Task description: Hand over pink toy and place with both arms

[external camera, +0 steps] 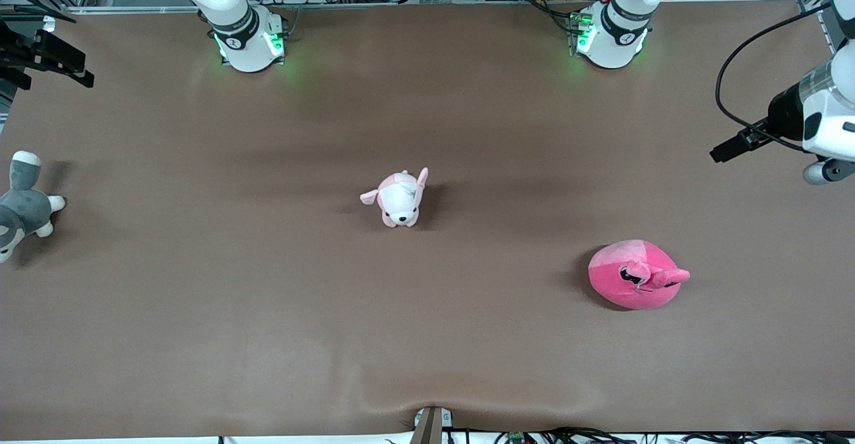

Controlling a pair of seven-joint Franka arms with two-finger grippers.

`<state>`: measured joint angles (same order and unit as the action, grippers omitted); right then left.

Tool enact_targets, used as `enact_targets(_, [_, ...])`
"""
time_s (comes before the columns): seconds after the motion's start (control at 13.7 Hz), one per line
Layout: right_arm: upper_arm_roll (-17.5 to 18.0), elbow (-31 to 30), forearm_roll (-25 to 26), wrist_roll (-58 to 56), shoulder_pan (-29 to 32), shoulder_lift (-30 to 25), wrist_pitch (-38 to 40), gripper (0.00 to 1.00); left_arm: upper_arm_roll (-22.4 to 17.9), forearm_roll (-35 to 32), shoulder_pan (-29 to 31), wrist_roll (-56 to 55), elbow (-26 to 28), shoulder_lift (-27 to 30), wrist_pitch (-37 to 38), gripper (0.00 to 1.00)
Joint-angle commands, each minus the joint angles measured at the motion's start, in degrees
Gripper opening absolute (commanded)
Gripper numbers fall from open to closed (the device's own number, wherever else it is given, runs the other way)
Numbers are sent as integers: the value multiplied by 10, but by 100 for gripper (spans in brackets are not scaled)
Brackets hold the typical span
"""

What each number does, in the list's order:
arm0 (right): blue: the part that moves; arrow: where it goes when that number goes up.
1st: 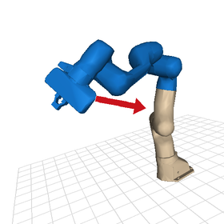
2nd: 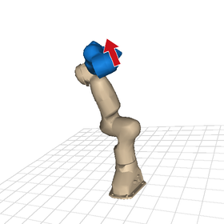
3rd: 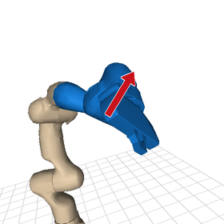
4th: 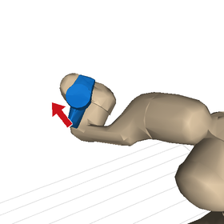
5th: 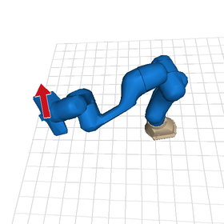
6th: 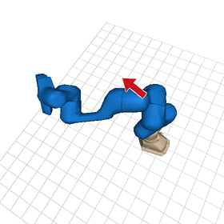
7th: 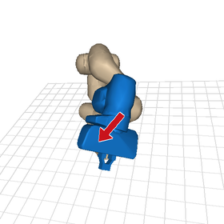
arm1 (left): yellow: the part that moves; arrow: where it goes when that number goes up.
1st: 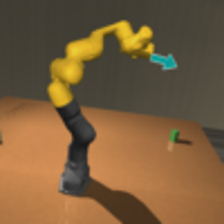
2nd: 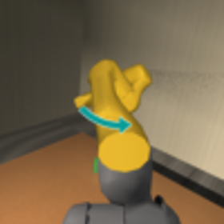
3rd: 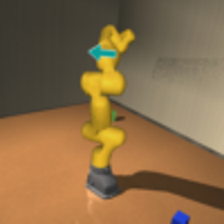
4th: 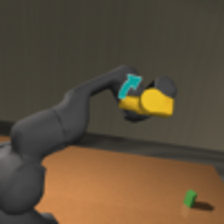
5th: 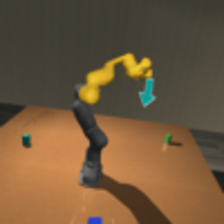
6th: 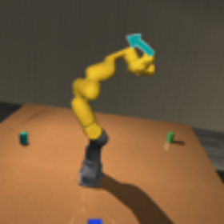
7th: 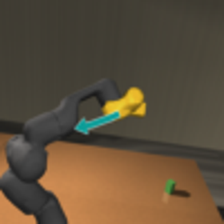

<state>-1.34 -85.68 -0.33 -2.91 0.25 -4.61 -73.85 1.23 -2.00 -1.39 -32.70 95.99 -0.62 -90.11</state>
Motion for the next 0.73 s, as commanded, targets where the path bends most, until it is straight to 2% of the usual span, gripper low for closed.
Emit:
enact_targets(0.0, [6,22,9,-3,11,25,3,100,2,-2,2,-100,-1,-3,-3,100])
enact_targets(0.22, [5,23,8,-3,19,31,3,100,3,-2,1,-266,-5,-43,-3,100])
enact_targets(0.51, [5,23,6,-3,19,31,3,100,-6,-8,7,-297,-69,-101,5,100])
enact_targets(0.66, [5,23,6,-3,19,31,3,100,-7,-4,15,-326,-72,-113,10,100])
